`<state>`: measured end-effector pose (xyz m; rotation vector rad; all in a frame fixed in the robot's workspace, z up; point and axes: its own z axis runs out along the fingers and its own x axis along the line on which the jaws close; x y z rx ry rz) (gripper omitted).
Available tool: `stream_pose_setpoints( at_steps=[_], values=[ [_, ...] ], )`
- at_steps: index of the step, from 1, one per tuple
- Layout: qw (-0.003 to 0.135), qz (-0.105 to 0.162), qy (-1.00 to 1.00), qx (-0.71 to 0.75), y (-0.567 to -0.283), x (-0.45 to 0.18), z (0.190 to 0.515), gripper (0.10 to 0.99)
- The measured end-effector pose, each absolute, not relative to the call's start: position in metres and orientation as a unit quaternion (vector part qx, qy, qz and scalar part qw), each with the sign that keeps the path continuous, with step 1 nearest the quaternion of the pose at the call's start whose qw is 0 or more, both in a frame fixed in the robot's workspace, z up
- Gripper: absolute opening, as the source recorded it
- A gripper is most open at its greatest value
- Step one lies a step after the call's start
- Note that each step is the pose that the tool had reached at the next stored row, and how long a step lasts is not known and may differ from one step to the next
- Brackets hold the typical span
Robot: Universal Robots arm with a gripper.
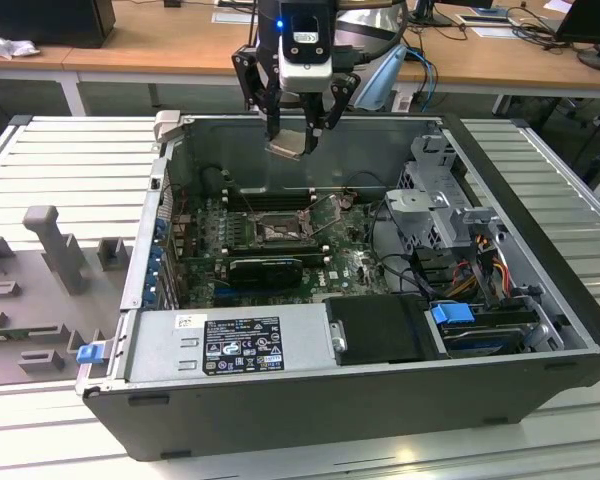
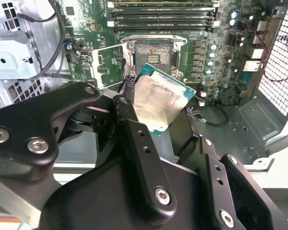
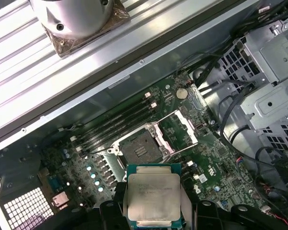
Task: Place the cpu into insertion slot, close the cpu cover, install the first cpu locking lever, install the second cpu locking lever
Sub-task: 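Place the cpu into insertion slot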
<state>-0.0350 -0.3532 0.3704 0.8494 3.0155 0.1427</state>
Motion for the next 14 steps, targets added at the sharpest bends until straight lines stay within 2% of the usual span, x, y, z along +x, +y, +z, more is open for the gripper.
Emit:
stream_pose_setpoints(
  at_steps=[14],
  values=[
    [0.004, 0.045, 0.952, 0.304, -0.3532, -0.035, 0.3704, 0.529]
  ],
)
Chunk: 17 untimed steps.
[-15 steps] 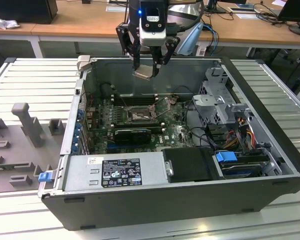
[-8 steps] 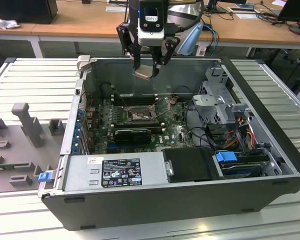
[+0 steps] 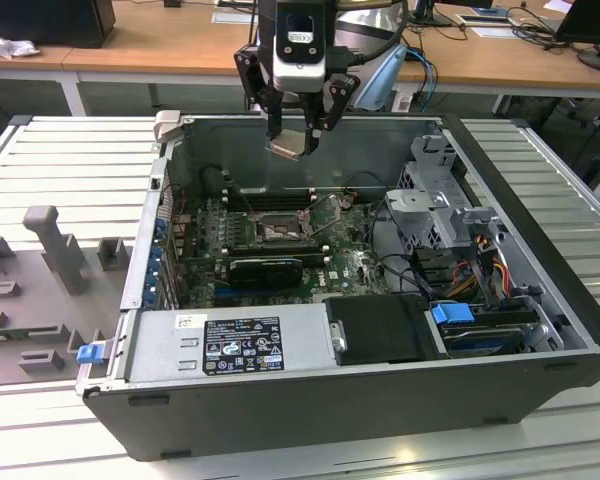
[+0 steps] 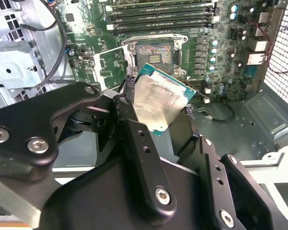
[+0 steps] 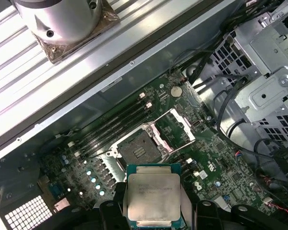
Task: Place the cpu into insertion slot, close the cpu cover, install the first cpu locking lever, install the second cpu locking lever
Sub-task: 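Place the cpu into insertion slot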
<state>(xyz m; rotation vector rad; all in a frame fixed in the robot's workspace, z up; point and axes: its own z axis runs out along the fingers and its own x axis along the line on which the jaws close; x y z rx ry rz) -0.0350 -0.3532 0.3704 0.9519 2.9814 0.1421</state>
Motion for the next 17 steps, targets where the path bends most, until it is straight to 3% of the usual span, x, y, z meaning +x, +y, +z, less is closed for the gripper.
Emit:
stream_pose_setpoints(
  at_steps=[17],
  values=[
    [0.006, 0.045, 0.938, 0.344, -0.3532, -0.035, 0.3703, 0.529]
  ],
)
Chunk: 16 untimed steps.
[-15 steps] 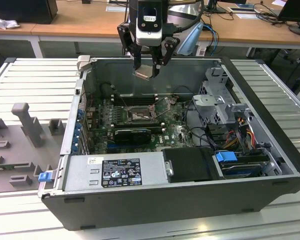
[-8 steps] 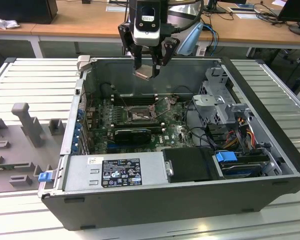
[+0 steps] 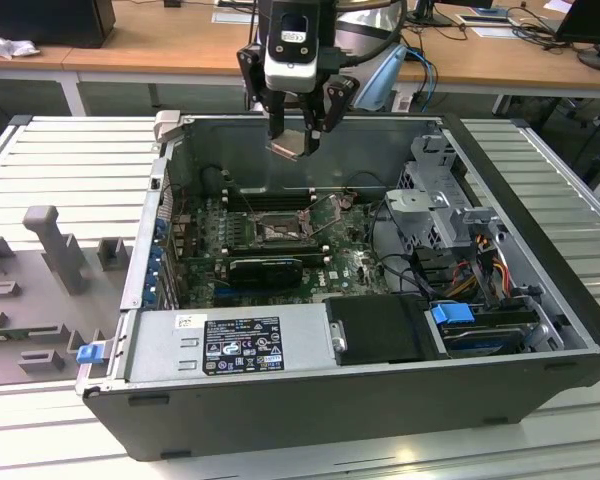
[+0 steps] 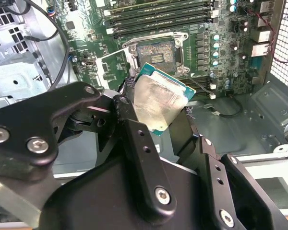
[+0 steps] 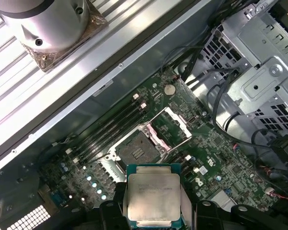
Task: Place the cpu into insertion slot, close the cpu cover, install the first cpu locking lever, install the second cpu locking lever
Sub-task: 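Place the cpu into insertion slot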
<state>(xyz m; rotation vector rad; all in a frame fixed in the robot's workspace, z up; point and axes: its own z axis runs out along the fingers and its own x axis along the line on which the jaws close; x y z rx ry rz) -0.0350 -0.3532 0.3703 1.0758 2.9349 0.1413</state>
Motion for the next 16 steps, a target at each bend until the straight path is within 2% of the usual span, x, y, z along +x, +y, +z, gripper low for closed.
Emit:
stream_pose_setpoints(
  at_steps=[16],
  values=[
    [0.008, 0.045, 0.926, 0.374, -0.3532, -0.035, 0.3703, 0.529]
  ],
)
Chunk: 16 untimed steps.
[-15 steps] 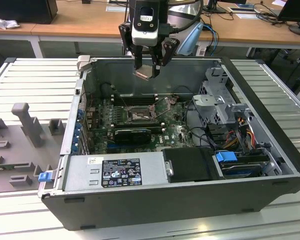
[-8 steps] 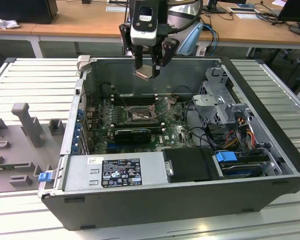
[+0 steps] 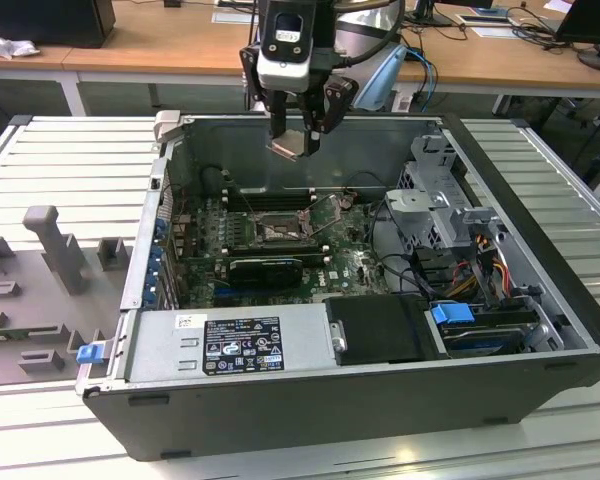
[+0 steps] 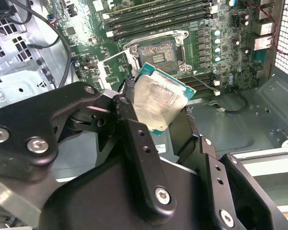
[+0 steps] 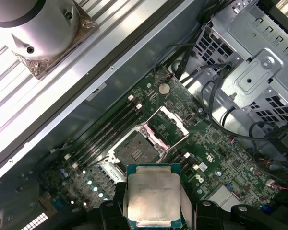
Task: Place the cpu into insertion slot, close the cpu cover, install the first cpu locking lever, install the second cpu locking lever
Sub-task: 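Place the cpu into insertion slot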
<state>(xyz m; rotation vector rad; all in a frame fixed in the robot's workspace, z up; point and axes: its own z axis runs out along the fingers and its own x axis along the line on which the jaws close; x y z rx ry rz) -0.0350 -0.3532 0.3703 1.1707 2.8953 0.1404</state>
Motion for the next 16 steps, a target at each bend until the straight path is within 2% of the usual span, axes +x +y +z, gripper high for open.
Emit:
stream_pose_setpoints(
  at_steps=[16],
  values=[
    [0.009, 0.045, 0.915, 0.4, -0.3532, -0.035, 0.3703, 0.529]
  ],
)
